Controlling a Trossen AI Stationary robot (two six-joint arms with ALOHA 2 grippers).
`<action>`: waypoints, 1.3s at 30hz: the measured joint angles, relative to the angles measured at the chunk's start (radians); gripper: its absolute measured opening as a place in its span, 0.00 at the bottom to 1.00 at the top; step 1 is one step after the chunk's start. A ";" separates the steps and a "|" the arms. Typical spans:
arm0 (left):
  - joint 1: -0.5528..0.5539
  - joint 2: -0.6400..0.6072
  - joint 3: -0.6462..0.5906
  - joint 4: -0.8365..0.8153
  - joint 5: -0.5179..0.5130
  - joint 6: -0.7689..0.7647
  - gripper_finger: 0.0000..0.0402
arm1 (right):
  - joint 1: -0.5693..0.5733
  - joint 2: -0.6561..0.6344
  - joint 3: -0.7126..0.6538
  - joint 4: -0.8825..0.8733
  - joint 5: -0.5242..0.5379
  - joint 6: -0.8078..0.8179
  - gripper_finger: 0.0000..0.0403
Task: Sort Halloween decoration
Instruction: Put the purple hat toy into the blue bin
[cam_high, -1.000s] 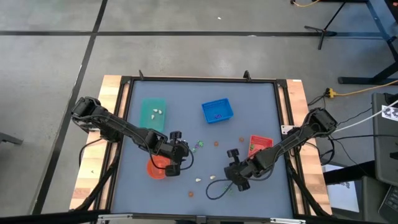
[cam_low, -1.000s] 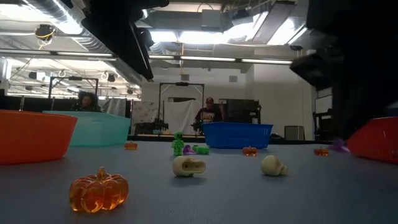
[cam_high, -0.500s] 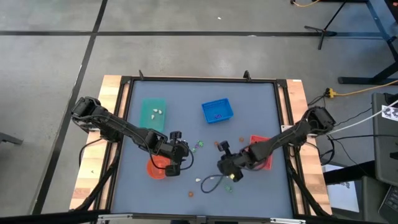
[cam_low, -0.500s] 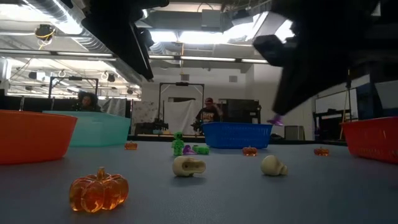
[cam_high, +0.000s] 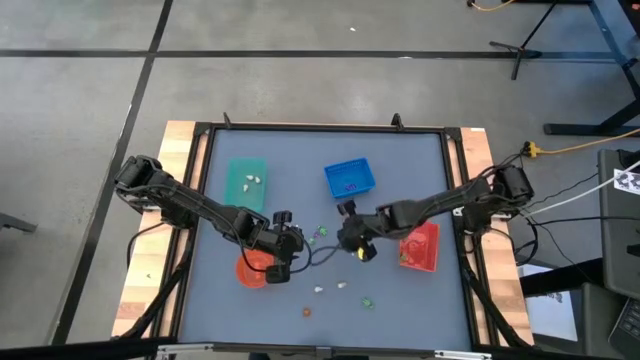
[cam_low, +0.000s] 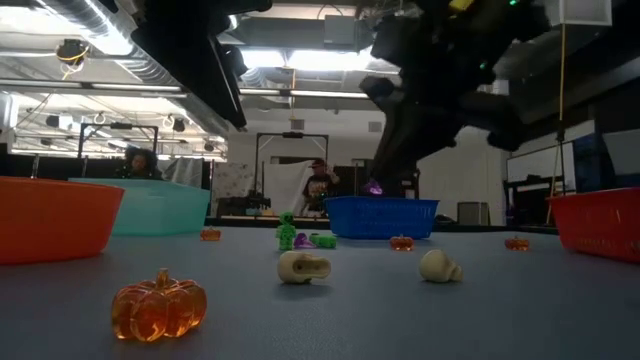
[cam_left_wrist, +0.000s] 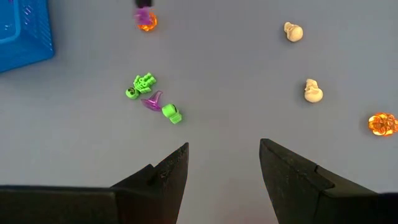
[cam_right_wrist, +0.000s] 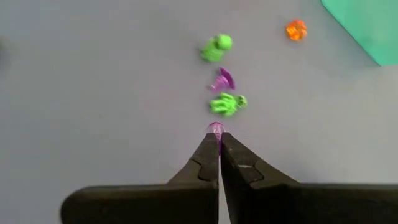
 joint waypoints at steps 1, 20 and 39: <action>0.000 0.000 0.000 0.000 0.000 0.000 0.45 | -0.014 0.000 0.000 0.000 0.000 -0.011 0.00; 0.000 0.000 0.000 0.000 -0.052 0.000 0.45 | -0.338 -0.002 0.000 -0.002 -0.068 -0.056 0.00; 0.000 0.000 0.000 0.002 -0.053 0.001 0.45 | -0.353 -0.003 0.134 -0.079 -0.014 -0.053 0.00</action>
